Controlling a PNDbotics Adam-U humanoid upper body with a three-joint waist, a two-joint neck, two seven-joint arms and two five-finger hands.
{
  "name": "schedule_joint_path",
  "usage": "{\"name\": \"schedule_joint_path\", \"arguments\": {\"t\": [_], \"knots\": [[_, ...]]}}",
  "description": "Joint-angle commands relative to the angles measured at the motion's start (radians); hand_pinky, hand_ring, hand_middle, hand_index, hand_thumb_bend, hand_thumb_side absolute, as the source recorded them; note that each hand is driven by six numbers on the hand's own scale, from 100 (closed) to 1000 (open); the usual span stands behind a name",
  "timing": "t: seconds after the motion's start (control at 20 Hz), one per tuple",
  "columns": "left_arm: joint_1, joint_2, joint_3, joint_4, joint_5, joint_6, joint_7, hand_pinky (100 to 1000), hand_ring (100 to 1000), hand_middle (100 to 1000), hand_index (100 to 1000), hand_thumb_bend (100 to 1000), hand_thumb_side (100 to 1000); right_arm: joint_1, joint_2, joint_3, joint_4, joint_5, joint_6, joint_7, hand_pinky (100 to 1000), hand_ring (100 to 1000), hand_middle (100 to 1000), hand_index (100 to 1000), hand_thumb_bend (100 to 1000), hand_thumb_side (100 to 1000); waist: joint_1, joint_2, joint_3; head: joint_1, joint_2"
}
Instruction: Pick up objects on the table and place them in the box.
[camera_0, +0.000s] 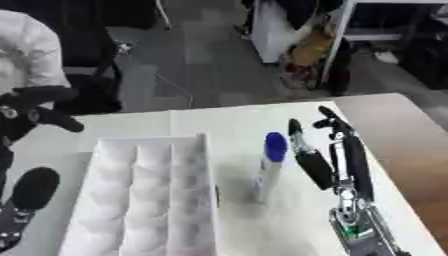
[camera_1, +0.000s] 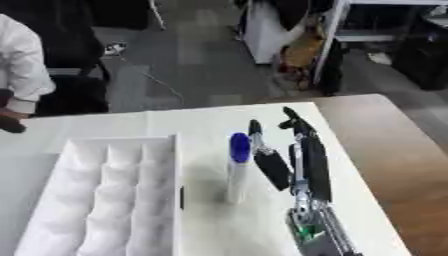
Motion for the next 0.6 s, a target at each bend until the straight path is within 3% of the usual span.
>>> {"name": "schedule_joint_path", "arguments": {"t": [0.05,0.6], "knots": [[-0.008,0.016,0.002,-0.020,-0.004,-0.002,-0.002,664,553,778,878,520,870,0.008,0.022,0.008,-0.009,-0.003,-0.013,-0.032,770,890,652,931,380,799,0.003,-0.011,-0.002,0.004,-0.012],[-0.009,0.015,0.001,-0.020,-0.009,-0.002,-0.004,662,550,777,878,518,873,0.059,0.051,0.053,-0.003,-0.055,-0.080,-0.138,752,879,650,933,382,814,0.004,0.003,-0.008,0.008,-0.028]]}}
